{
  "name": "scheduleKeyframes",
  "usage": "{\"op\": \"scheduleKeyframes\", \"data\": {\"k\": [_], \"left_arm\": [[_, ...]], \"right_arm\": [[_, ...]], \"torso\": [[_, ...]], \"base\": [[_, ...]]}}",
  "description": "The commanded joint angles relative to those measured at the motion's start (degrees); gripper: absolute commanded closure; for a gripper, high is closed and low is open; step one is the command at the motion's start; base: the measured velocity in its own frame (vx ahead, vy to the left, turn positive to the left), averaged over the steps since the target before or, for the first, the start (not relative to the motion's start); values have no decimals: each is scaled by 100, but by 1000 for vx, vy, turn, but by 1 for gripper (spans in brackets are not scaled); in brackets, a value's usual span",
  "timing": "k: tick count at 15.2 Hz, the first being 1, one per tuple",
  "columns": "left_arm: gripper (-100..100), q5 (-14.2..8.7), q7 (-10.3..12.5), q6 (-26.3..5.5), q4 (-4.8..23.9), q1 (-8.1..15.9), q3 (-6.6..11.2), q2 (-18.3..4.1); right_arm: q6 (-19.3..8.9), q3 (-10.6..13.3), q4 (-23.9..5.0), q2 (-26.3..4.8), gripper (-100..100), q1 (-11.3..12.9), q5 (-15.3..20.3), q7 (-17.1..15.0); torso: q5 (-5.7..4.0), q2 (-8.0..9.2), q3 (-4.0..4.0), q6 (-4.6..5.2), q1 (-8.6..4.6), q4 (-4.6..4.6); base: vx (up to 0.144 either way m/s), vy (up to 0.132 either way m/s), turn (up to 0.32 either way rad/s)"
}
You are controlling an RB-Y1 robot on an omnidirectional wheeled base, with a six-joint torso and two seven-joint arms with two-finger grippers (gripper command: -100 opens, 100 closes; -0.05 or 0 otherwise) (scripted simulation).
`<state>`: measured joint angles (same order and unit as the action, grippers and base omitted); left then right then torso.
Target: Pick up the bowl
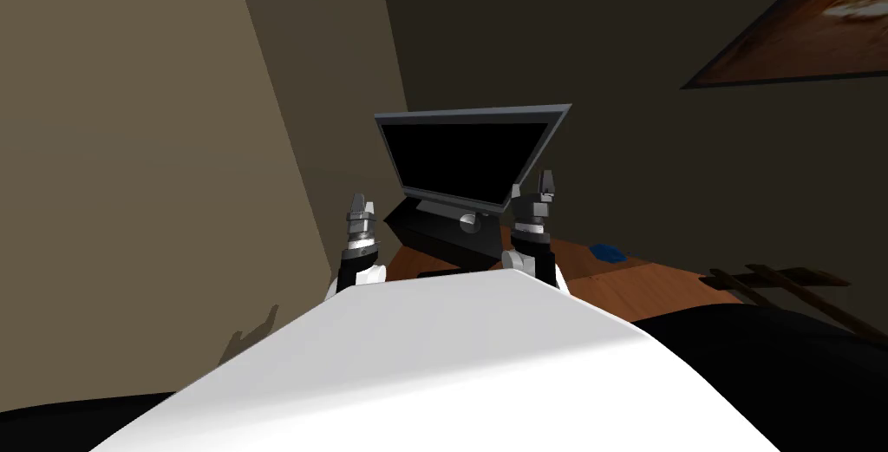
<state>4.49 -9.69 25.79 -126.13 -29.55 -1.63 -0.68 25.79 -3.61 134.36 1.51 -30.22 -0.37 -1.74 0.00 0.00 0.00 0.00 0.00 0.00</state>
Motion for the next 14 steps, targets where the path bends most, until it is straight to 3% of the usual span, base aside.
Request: {"op": "scheduleKeyframes", "data": {"k": [1,6,9,14], "left_arm": [[0,0,0,0,0,0,0,0],[0,0,0,0,0,0,0,0],[0,0,0,0,0,0,0,0],[0,0,0,0,0,0,-1,0]], "right_arm": [[-26,7,-74,-286,-100,23,37,45],[-87,23,-248,-693,-100,78,125,153],[-179,50,-513,-1080,-100,160,259,316],[-300,87,-860,-1444,-100,266,433,531]], "torso": [[0,0,0,0,0,0],[1,-4,-2,-1,6,-1],[2,-6,-3,-1,9,-1],[2,-10,-6,-2,13,-2]], "base": [[2,8,19],[8,18,26],[11,28,38],[17,35,47]]}}
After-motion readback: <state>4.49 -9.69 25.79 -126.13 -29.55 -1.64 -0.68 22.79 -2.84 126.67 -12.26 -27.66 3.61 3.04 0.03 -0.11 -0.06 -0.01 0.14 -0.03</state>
